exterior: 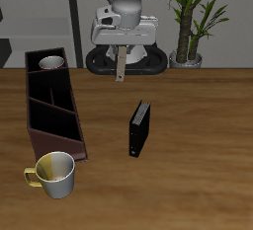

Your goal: Place the red mug into the right desk caddy's right compartment and place the yellow book into the right desk caddy's back compartment

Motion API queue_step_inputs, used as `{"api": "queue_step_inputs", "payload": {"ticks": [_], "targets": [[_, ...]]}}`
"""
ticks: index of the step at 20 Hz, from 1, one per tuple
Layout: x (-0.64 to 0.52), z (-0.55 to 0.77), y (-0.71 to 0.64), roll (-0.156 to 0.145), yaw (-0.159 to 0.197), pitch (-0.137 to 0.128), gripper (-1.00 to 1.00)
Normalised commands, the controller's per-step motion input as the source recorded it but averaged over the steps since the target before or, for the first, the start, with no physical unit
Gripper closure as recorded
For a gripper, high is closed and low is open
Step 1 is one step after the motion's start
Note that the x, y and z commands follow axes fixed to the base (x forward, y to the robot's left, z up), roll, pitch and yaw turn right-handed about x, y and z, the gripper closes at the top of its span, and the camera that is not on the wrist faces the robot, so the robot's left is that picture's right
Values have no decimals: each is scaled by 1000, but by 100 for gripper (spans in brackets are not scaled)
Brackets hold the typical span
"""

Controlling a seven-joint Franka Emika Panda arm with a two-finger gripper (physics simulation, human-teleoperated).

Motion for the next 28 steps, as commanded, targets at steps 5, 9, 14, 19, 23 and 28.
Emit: {"api": "queue_step_inputs", "payload": {"ticks": [5, 9, 14, 19, 23, 28], "targets": [[-1, 340, -376, -46, -39, -14, 100], [33, 253, -297, -2, 2, -4, 100], [87, 256, -250, -8, -26, 27, 100], [146, 290, -156, -12, -15, -7, 100], [356, 170, -98, -10, -39, 68, 100], [394, 80, -122, -38, -43, 46, 100]]}}
